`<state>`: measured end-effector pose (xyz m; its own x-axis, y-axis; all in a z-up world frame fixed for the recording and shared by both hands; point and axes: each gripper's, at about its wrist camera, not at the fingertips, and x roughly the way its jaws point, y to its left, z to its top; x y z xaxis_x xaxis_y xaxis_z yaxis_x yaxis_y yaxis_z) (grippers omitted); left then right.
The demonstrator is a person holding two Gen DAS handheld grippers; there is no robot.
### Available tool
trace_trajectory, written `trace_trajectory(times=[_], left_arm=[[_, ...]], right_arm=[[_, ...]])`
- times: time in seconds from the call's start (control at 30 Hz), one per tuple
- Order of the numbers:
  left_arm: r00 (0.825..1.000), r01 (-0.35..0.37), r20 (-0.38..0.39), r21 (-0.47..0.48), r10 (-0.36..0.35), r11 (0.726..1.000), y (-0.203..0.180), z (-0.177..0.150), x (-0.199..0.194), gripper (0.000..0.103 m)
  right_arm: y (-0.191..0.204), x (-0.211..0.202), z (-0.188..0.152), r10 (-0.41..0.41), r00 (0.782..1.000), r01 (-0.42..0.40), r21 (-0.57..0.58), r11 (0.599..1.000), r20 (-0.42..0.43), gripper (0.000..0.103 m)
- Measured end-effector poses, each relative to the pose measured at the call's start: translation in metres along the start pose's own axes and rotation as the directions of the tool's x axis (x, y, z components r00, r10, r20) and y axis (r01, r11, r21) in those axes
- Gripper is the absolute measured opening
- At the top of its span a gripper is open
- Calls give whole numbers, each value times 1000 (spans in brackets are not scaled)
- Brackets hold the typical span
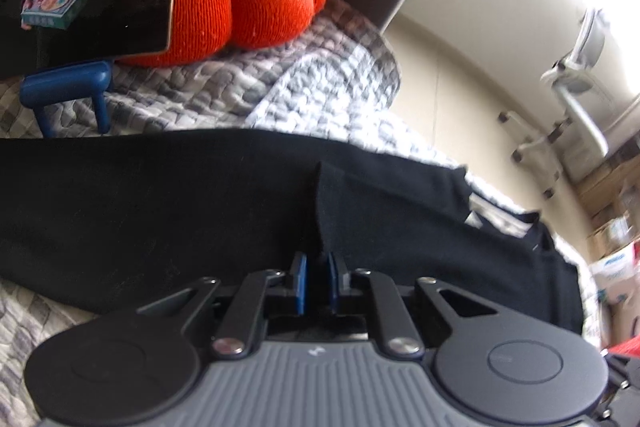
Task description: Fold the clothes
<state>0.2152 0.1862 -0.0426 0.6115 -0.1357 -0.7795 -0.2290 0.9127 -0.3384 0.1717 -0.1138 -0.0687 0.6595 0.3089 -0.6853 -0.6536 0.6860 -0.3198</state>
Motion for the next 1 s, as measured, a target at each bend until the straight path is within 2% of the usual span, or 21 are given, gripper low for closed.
trace_trajectory(times=[0.07, 0.17, 0.3, 0.4, 0.5, 0.63, 0.73, 0.83, 0.9, 1.0], left_arm=[[1000, -10, -6, 3, 10, 1000, 1, 0, -1, 18], [1000, -26, 1, -20, 26, 999, 7, 1, -5, 25], [998, -64, 11, -44, 65, 997, 15, 2, -9, 26], [997, -75, 11, -59, 76, 995, 19, 2, -11, 26], [997, -73, 19, -52, 75, 996, 16, 2, -12, 26], [995, -86, 42, -21, 87, 996, 8, 1, -15, 26], [986, -150, 89, 81, 143, 985, -11, -3, -17, 27], [991, -103, 91, 81, 95, 991, -17, -5, -17, 28], [991, -101, 96, 112, 90, 989, -25, -8, -16, 28], [994, -90, 81, 148, 78, 985, -37, -12, -9, 30]], right_arm=[[-3, -2, 1, 23, 1000, -23, 23, 999, 1, 12], [-7, -9, 0, 65, 998, -66, 39, 997, 16, 15], [-14, -15, 4, 103, 993, -109, 120, 987, 49, 18], [-17, -9, 7, 103, 995, -99, 179, 979, -8, 18], [-27, -11, 11, 149, 989, -136, 286, 949, -21, 18], [-41, -20, 12, 166, 984, -180, 383, 906, 69, 18], [-45, -18, 11, 147, 987, -161, 419, 893, 66, 19], [-42, -6, 8, 133, 991, -121, 419, 900, 1, 19], [-40, 3, 4, 129, 990, -98, 423, 901, -47, 19], [-40, 2, 6, 116, 993, -92, 426, 900, -31, 19]])
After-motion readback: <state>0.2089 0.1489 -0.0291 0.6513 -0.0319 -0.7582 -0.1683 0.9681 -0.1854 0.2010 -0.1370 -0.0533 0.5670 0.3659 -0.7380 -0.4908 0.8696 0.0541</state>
